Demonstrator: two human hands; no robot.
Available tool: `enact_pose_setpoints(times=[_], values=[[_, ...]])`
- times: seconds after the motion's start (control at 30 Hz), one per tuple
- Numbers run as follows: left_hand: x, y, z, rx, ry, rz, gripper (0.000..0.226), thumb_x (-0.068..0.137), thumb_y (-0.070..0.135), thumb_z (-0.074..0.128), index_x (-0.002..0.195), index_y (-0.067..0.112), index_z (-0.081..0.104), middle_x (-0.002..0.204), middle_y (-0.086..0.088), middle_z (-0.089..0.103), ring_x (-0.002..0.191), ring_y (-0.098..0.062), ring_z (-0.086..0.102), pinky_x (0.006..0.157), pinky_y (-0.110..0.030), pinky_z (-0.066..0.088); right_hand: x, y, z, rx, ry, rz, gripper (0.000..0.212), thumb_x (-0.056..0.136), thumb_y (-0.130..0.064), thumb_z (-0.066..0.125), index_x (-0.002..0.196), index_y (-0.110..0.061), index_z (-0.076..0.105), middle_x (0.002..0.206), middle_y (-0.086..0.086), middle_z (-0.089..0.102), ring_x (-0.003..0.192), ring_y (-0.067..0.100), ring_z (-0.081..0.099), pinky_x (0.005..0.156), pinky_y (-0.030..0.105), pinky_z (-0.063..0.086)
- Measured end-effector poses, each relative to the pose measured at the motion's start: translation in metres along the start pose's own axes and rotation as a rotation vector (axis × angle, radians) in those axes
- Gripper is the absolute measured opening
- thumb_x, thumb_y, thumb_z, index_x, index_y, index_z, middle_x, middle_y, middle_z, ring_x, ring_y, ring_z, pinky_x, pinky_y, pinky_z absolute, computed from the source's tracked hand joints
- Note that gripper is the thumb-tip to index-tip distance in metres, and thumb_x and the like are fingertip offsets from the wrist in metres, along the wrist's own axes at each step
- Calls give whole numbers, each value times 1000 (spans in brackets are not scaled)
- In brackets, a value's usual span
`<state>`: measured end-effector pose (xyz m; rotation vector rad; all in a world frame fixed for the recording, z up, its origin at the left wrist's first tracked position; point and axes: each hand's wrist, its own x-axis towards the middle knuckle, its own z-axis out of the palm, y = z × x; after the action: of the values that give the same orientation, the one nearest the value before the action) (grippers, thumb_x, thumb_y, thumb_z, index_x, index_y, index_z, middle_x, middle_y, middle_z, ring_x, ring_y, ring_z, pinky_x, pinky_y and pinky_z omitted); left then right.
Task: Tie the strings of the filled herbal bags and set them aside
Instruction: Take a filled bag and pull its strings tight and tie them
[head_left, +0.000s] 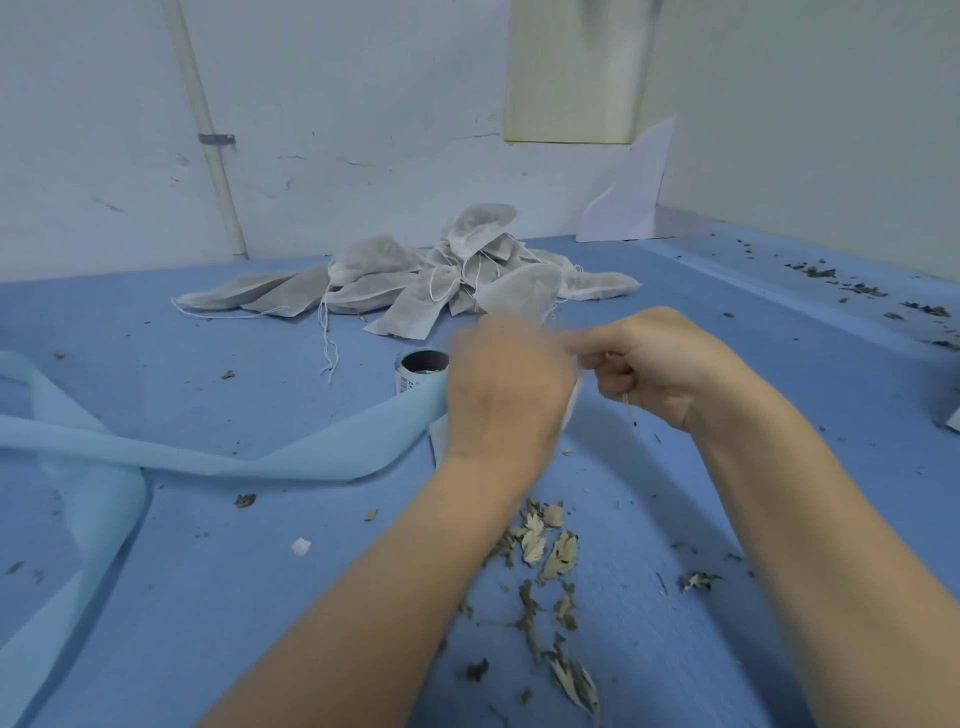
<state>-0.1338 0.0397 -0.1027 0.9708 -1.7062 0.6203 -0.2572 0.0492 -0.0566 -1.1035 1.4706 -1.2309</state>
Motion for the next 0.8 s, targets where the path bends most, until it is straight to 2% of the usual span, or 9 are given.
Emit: enact_pose_setpoints(times=[0.13, 0.23, 0.3, 0.4, 0.53, 0.6, 0.63, 0.7, 0.8], values=[[-2, -2, 6, 6, 20, 2, 16, 66, 4, 69, 54, 5, 60, 53, -7, 57, 54, -23, 57, 52, -30, 43, -2, -1, -1, -85, -3, -12, 16, 78, -6, 75, 66, -2, 63, 54, 2, 45, 47, 11, 27, 44, 20, 24], [1, 0, 1, -319, -139, -321, 10, 80, 11, 67, 70, 6, 67, 71, -5, 66, 74, -25, 60, 73, -36, 42, -3, -3, -2, -15, -18, -21, 11, 80, -4, 72, 81, 5, 67, 52, 1, 44, 41, 9, 30, 41, 18, 24], [2, 1, -2, -532, -226, -532, 10, 85, 16, 62, 79, 11, 68, 81, 1, 67, 85, -18, 59, 81, -27, 38, -3, -3, -3, 49, -35, -15, 12, 81, -3, 70, 88, 7, 66, 50, 0, 45, 39, 7, 30, 40, 17, 24], [4, 3, -3, -671, -223, -681, 10, 87, 18, 60, 81, 14, 67, 83, 5, 68, 87, -13, 60, 80, -23, 41, -2, -3, -3, 97, -51, -13, 9, 82, -3, 70, 80, 4, 66, 50, 0, 45, 41, 7, 28, 39, 17, 22], [6, 3, -3, -752, -276, -749, 12, 89, 20, 58, 79, 20, 65, 73, 18, 61, 76, 8, 55, 71, -4, 37, -2, 0, -4, 32, -50, -79, 16, 81, -10, 73, 84, 5, 70, 55, 0, 46, 43, 8, 27, 42, 18, 23], [8, 2, -5, -785, -293, -764, 14, 90, 21, 57, 78, 22, 64, 73, 20, 61, 74, 13, 53, 71, -3, 37, -2, 2, -5, -42, -56, -138, 18, 81, -18, 75, 84, 0, 74, 57, -4, 48, 47, 9, 29, 47, 20, 26], [9, 1, -6, -783, -295, -760, 15, 91, 21, 56, 78, 23, 64, 74, 19, 61, 75, 11, 54, 75, -7, 39, -2, 4, -4, -60, -62, -173, 14, 81, -21, 74, 80, -6, 76, 57, -7, 51, 48, 9, 32, 49, 19, 30], [12, 0, -8, -753, -293, -746, 16, 93, 22, 55, 80, 22, 64, 80, 12, 64, 82, -3, 57, 90, -28, 42, -2, 7, -1, -44, -79, -239, 14, 86, -23, 70, 77, -13, 75, 61, -10, 60, 55, 7, 48, 58, 16, 44], [16, -2, -10, -696, -287, -710, 16, 94, 24, 53, 88, 18, 67, 93, 4, 68, 94, -22, 56, 93, -46, 40, 0, 11, 9, -9, -105, -299, 23, 95, -21, 58, 93, -2, 70, 88, 2, 70, 89, 16, 66, 86, 27, 52]])
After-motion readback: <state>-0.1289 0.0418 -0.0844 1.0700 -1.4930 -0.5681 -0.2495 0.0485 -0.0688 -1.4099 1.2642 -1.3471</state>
